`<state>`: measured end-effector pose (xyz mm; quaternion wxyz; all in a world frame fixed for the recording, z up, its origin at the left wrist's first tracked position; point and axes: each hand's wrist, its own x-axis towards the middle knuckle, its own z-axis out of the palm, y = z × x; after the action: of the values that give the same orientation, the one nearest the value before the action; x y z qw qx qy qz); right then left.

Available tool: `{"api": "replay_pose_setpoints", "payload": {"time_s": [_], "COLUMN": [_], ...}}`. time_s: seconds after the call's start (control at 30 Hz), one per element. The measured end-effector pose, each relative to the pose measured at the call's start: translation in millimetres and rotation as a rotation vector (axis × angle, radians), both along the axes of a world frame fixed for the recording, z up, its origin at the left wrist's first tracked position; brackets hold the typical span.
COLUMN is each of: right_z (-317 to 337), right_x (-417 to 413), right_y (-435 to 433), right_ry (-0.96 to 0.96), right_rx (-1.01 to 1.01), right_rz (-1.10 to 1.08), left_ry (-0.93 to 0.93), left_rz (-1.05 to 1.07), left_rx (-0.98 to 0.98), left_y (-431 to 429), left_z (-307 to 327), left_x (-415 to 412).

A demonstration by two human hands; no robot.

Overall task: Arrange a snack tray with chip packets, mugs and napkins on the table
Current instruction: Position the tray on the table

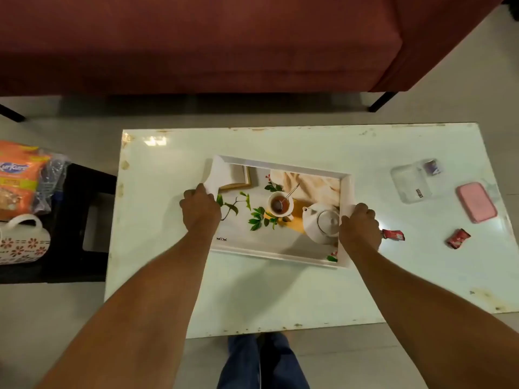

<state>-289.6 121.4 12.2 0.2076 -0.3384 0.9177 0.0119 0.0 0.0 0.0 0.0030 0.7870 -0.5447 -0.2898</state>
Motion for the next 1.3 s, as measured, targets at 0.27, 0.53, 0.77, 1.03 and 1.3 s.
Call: {"api": "replay_pose_setpoints", "payload": {"time_s": [0.27, 0.53, 0.77, 1.03, 1.3], "right_z": [-3.8, -1.6, -2.8, -2.6, 5.3], "right_x": [-18.9, -25.7, -28.4, -31.7, -28.4], "right_y": [-13.6, -27.1, -22.6, -15.9, -15.4], "right_ry": [-0.078, -0.070, -0.090, -0.112, -0.034], "right_rx": [-0.051, -0.041, -0.030, -0.036, 0.044], "right_rz": [-0.093, -0.012, -0.012, -0.005, 0.025], "left_ry": [0.027, 0.029, 0.003, -0.012, -0.068], "left_rz": [0.127, 0.214, 0.190, 0.170, 0.112], "left_rx": [0.008, 0.015, 0.010, 0.005, 0.025], "left_y": [11.9, 40.1, 41.2, 37.1, 38.7], "left_z": [-5.2, -6.9, -10.0, -13.5, -6.4], "left_x": [1.8, 4.0, 2.3, 0.0, -1.3]}}
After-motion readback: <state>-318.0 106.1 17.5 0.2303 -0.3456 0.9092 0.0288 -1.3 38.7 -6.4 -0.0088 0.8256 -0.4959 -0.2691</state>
